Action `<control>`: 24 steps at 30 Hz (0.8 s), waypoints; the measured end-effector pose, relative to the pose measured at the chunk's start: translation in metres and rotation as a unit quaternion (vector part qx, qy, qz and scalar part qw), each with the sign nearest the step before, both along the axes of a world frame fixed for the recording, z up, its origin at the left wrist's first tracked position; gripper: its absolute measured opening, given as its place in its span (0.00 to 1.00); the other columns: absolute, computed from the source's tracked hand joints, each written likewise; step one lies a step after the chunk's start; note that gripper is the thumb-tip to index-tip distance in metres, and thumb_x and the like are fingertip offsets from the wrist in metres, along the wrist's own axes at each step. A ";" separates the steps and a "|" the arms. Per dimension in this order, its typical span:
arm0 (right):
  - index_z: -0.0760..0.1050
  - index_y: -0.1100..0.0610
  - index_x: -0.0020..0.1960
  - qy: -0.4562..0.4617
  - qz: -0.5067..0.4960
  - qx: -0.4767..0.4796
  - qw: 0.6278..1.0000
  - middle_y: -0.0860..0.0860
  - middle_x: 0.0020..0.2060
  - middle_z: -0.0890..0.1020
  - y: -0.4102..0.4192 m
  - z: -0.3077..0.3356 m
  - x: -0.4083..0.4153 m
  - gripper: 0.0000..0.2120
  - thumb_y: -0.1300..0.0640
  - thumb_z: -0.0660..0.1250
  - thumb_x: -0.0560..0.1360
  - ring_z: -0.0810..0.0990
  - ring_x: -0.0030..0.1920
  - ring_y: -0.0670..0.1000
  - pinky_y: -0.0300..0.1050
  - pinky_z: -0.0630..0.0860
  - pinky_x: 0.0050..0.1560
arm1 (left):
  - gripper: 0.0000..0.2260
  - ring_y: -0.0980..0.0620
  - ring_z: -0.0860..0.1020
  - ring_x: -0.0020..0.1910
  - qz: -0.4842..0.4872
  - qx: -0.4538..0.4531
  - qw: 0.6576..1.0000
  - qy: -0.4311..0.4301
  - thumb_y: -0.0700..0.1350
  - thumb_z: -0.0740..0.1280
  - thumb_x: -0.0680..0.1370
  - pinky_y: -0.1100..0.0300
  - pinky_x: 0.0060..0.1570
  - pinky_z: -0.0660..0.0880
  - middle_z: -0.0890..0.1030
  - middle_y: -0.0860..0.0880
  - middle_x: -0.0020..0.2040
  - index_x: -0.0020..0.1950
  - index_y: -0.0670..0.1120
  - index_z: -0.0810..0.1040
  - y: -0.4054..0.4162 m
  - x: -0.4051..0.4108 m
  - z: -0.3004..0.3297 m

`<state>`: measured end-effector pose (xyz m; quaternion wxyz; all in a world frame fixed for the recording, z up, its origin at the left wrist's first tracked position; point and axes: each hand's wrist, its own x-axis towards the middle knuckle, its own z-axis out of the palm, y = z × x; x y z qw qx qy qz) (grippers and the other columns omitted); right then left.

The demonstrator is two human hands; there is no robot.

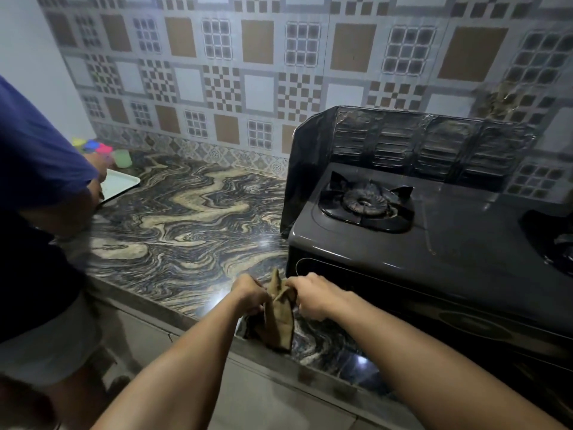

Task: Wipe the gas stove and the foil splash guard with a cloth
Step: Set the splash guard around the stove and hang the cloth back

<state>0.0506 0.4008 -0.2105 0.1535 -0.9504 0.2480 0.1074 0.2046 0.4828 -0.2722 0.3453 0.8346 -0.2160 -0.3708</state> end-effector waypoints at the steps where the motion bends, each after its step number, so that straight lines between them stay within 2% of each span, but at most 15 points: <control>1: 0.69 0.49 0.69 0.008 -0.003 0.010 1.000 0.60 0.60 0.77 0.001 -0.007 0.000 0.25 0.61 0.63 0.73 0.76 0.60 0.63 0.50 0.74 0.54 | 0.09 0.48 0.72 0.24 0.004 -0.009 1.000 0.001 0.36 0.76 0.68 0.60 0.25 0.70 0.75 0.42 0.27 0.34 0.40 0.77 0.001 0.001 0.000; 3: 0.62 0.48 0.75 0.019 -0.018 0.018 1.000 0.61 0.65 0.74 0.001 -0.017 0.001 0.30 0.61 0.61 0.74 0.74 0.64 0.64 0.52 0.73 0.60 | 0.08 0.47 0.72 0.26 0.001 -0.012 1.000 0.003 0.35 0.76 0.67 0.57 0.28 0.71 0.75 0.41 0.28 0.34 0.40 0.77 0.004 0.003 0.002; 4: 0.63 0.48 0.74 0.017 -0.024 0.020 0.999 0.60 0.64 0.75 0.001 -0.021 0.002 0.29 0.62 0.61 0.74 0.74 0.64 0.63 0.52 0.73 0.60 | 0.09 0.47 0.72 0.27 -0.003 -0.011 1.000 0.007 0.35 0.76 0.67 0.57 0.29 0.71 0.75 0.42 0.29 0.33 0.41 0.76 0.005 0.004 0.006; 7: 0.76 0.52 0.58 -0.018 -0.043 0.009 0.999 0.59 0.55 0.79 0.003 -0.025 0.006 0.14 0.61 0.63 0.74 0.78 0.57 0.62 0.49 0.74 0.51 | 0.14 0.48 0.72 0.29 -0.032 -0.016 0.999 -0.002 0.36 0.75 0.69 0.60 0.28 0.70 0.74 0.44 0.30 0.31 0.44 0.72 0.005 0.007 0.023; 9: 0.79 0.52 0.51 -0.062 -0.063 0.002 0.996 0.58 0.50 0.81 0.003 -0.020 0.009 0.09 0.60 0.65 0.73 0.79 0.53 0.61 0.48 0.76 0.48 | 0.11 0.49 0.73 0.31 -0.079 -0.024 0.996 -0.026 0.37 0.75 0.70 0.62 0.28 0.70 0.75 0.45 0.32 0.32 0.45 0.74 0.003 0.010 0.041; 12: 0.80 0.51 0.52 -0.119 -0.073 0.002 0.990 0.57 0.51 0.81 -0.002 -0.005 0.015 0.08 0.54 0.67 0.73 0.79 0.54 0.60 0.48 0.77 0.52 | 0.10 0.53 0.75 0.34 -0.131 -0.062 0.989 -0.024 0.39 0.72 0.73 0.60 0.36 0.71 0.77 0.50 0.33 0.34 0.48 0.76 0.006 0.019 0.073; 14: 0.80 0.50 0.50 -0.155 -0.072 0.008 0.985 0.56 0.50 0.82 -0.006 0.012 0.019 0.07 0.53 0.68 0.72 0.79 0.53 0.59 0.47 0.76 0.51 | 0.09 0.53 0.75 0.37 -0.148 -0.098 0.984 0.007 0.39 0.71 0.75 0.58 0.41 0.73 0.77 0.50 0.34 0.36 0.48 0.76 0.009 0.027 0.095; 18: 0.75 0.49 0.44 -0.255 -0.081 0.033 0.963 0.51 0.46 0.78 -0.014 0.052 0.027 0.03 0.54 0.68 0.74 0.77 0.50 0.55 0.49 0.75 0.51 | 0.10 0.54 0.74 0.33 -0.137 -0.193 0.971 0.045 0.36 0.68 0.77 0.60 0.38 0.73 0.76 0.50 0.33 0.38 0.46 0.74 0.010 0.040 0.136; 21: 0.73 0.52 0.47 -0.330 -0.109 0.068 0.935 0.51 0.46 0.78 -0.018 0.087 0.035 0.02 0.54 0.64 0.76 0.76 0.49 0.54 0.49 0.74 0.49 | 0.08 0.54 0.74 0.32 -0.127 -0.263 0.954 0.064 0.40 0.69 0.77 0.59 0.38 0.72 0.76 0.49 0.33 0.39 0.45 0.75 0.007 0.040 0.165; 24: 0.71 0.52 0.49 -0.380 -0.112 0.094 0.914 0.52 0.46 0.80 -0.026 0.119 0.038 0.02 0.55 0.61 0.78 0.76 0.47 0.54 0.48 0.72 0.45 | 0.07 0.53 0.78 0.36 -0.175 -0.241 0.953 0.058 0.41 0.76 0.70 0.56 0.45 0.75 0.80 0.48 0.37 0.43 0.44 0.78 0.004 0.041 0.179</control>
